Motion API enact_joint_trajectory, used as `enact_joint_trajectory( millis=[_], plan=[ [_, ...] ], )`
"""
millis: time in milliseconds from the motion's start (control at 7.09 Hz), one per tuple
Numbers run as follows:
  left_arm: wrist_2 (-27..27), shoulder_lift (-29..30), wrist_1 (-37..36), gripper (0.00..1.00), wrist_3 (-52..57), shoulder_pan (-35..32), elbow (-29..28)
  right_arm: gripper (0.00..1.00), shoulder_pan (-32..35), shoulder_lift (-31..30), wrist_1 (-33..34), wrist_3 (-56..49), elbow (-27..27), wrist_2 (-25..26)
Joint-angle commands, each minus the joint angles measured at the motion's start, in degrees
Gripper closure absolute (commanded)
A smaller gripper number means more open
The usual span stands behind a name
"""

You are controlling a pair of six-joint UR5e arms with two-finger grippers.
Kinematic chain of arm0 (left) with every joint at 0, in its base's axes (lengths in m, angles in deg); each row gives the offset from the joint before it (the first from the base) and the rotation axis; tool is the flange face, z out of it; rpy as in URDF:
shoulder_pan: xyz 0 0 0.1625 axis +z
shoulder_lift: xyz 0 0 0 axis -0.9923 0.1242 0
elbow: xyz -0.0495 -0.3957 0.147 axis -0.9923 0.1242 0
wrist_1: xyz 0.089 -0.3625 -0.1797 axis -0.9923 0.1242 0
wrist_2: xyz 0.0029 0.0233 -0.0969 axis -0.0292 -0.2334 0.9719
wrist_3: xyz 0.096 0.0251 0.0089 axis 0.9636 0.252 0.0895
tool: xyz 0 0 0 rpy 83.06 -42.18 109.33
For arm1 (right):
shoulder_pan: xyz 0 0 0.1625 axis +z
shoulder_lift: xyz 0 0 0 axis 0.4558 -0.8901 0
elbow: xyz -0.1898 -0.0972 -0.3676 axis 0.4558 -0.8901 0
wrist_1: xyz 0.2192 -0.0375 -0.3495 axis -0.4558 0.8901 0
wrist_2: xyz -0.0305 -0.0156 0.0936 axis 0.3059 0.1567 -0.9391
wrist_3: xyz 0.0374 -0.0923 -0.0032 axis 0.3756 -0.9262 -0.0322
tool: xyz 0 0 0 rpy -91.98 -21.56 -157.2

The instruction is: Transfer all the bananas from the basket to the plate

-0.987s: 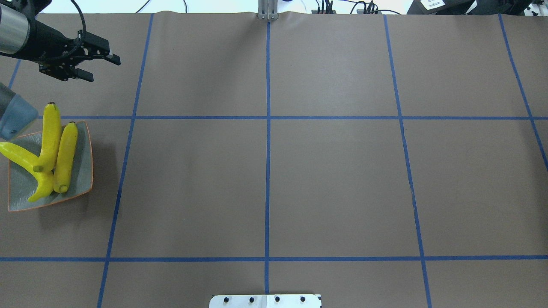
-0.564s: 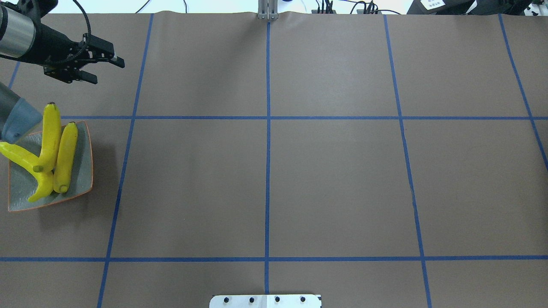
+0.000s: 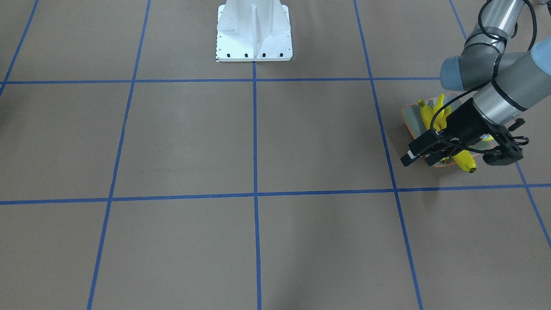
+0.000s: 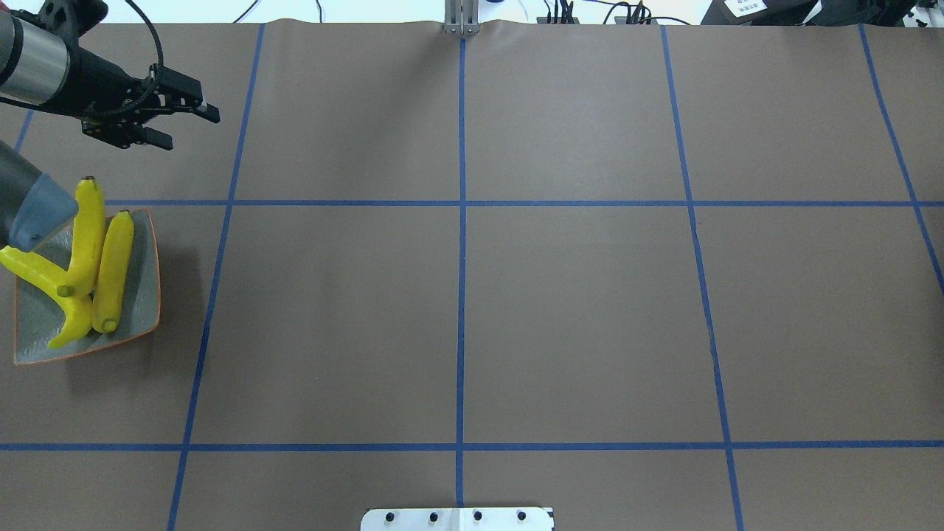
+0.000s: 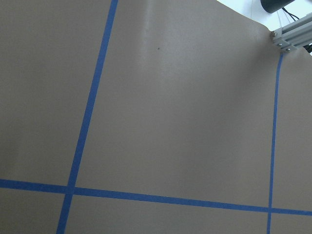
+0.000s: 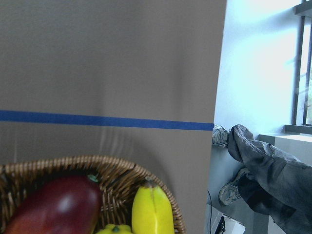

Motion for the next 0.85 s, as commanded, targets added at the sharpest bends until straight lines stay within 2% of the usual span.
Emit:
enact_joint_trajectory(
  millis=[0,705],
  plan=[
    [-0.01,0.01,0.0,0.0,0.16,0.22,-0.11,0.0,-0.88,1.29,-4.87,3.87,-5.72,1.5],
    [0.08,-0.08,0.09,0.0,0.16,0.57,-0.2,0.0,-3.95,1.82,-5.05,5.62,-6.52,1.15]
  ],
)
